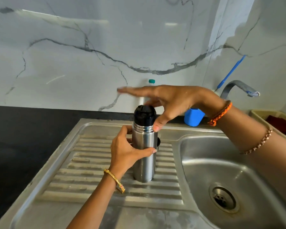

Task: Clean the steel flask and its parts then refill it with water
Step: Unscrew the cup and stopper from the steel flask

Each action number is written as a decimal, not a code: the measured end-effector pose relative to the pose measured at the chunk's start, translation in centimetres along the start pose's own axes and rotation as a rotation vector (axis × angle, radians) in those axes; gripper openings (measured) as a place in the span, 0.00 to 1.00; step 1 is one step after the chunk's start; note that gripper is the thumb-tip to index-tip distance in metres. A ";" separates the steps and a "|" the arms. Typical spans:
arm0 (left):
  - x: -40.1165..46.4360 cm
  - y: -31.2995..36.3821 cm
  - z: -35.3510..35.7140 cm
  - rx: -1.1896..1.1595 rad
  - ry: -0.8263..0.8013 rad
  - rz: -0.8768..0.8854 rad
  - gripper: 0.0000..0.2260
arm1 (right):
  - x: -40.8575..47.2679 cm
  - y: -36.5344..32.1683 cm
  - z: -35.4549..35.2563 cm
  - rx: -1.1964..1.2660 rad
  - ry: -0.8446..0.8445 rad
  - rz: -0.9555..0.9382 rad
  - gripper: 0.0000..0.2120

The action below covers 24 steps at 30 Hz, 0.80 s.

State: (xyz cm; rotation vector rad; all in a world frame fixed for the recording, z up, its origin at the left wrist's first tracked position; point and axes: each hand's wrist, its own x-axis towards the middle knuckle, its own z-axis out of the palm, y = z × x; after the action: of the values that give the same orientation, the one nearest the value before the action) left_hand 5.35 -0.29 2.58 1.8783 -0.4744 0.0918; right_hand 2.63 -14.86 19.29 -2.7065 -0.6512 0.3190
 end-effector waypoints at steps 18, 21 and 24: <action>-0.1 0.1 0.2 -0.041 0.005 0.019 0.31 | 1.2 -1.6 -0.4 -0.100 -0.081 0.129 0.29; -0.1 0.2 0.2 -0.034 0.006 0.021 0.30 | 0.9 -1.8 0.2 -0.109 0.131 0.270 0.27; -0.1 0.1 0.3 -0.028 0.019 0.013 0.31 | 1.6 -2.3 1.8 -0.405 0.200 0.319 0.30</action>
State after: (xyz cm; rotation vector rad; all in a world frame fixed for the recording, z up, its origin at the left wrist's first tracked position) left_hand 5.10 -0.61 2.54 1.8450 -0.4729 0.1113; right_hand 2.56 -11.71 18.25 -3.1783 -0.2433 -0.0163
